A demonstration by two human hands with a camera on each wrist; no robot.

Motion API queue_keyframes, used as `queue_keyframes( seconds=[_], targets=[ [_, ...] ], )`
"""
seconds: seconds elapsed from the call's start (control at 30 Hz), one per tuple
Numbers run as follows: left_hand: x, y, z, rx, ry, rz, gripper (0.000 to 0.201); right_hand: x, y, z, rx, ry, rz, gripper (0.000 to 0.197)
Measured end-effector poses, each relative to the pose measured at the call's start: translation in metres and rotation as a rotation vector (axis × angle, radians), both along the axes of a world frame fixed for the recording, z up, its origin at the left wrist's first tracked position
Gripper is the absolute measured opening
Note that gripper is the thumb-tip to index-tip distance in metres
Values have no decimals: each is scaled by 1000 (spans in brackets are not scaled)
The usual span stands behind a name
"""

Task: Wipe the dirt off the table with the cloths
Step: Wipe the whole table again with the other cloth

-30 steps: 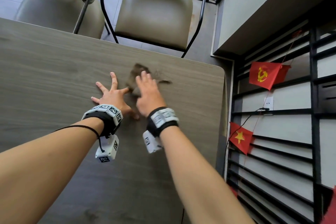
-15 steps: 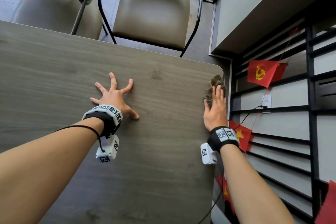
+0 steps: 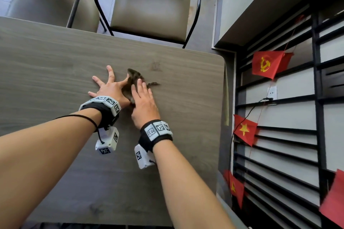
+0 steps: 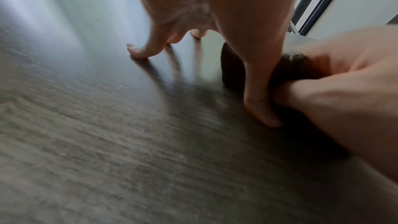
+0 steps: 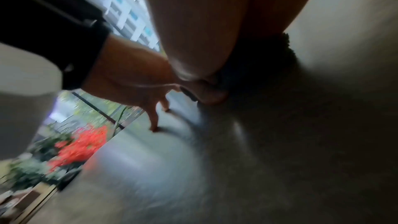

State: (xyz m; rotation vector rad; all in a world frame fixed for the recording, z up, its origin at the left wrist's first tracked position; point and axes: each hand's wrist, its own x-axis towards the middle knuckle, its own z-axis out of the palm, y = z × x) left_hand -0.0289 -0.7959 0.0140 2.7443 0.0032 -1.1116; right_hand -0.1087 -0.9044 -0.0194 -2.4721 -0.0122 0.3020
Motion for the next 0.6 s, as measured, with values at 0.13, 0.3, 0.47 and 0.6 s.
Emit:
queue_keyframes(
  seconds=[0.13, 0.3, 0.47, 0.6],
  targets=[
    [-2, 0, 3, 5, 33, 9, 121, -8, -45, -3, -26, -4, 28, 82],
    [-3, -3, 9, 3, 59, 12, 138, -44, -145, -13, -100, -60, -238, 80],
    [-1, -3, 11, 3, 67, 6, 138, -58, -209, -9, 2, -16, -467, 75],
    [-2, -4, 8, -8, 65, -6, 139, -42, -182, 2, 128, -102, -648, 58]
  ],
)
